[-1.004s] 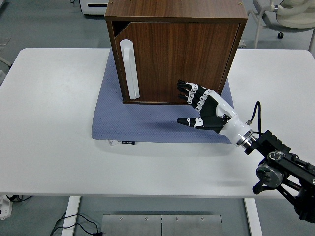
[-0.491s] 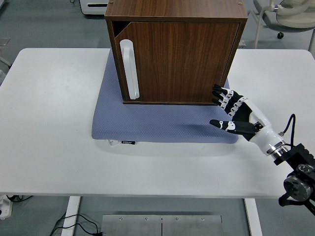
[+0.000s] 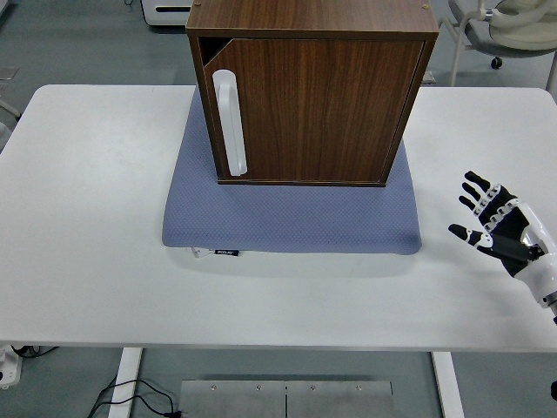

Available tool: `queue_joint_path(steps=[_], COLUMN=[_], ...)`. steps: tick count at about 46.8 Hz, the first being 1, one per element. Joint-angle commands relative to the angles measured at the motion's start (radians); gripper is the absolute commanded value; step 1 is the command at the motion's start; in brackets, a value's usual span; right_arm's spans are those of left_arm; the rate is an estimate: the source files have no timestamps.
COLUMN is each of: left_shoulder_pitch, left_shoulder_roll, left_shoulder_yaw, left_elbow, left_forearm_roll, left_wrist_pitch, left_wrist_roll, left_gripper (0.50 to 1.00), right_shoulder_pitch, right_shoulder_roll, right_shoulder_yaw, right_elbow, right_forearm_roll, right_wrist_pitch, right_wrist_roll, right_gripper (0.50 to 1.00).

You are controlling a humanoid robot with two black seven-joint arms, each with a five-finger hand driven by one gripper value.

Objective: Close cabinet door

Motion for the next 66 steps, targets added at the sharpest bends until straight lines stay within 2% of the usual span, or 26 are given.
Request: queue_joint_path(steps=[1, 12, 35, 55, 66], left_shoulder_pitch=[0.000, 0.001, 0.000, 0.000, 0.000], left_shoulder_roll=[0.000, 0.000, 0.000, 0.000, 0.000], left_shoulder_yaw=[0.000, 0.000, 0.000, 0.000, 0.000], left_elbow=[0.000, 0.000, 0.000, 0.000, 0.000], left_forearm_roll=[0.000, 0.000, 0.000, 0.000, 0.000], left_wrist_pitch=[0.000, 0.000, 0.000, 0.000, 0.000], left_wrist_roll=[-0.001, -0.001, -0.001, -0.001, -0.001], left_gripper=[1.000, 1.000, 1.000, 1.000, 1.000], right_shoulder_pitch=[-0.030, -0.112, -0.190, -0.204, -0.204], right_shoulder_roll=[-0.009, -0.018, -0.018, -0.015, -0.018], right_shoulder_yaw=[0.022, 0.076, 0.086, 0.088, 0.133], right_elbow=[0.000, -0.002, -0.008, -0.005, -0.006], right_forearm_roll=[0.000, 0.002, 0.026, 0.028, 0.062], right_wrist_pitch=[0.012, 0.022, 0.022, 0.022, 0.022], right_wrist_roll=[0.021, 0.070, 0.070, 0.070, 0.070], right_gripper=[1.000, 1.000, 1.000, 1.000, 1.000])
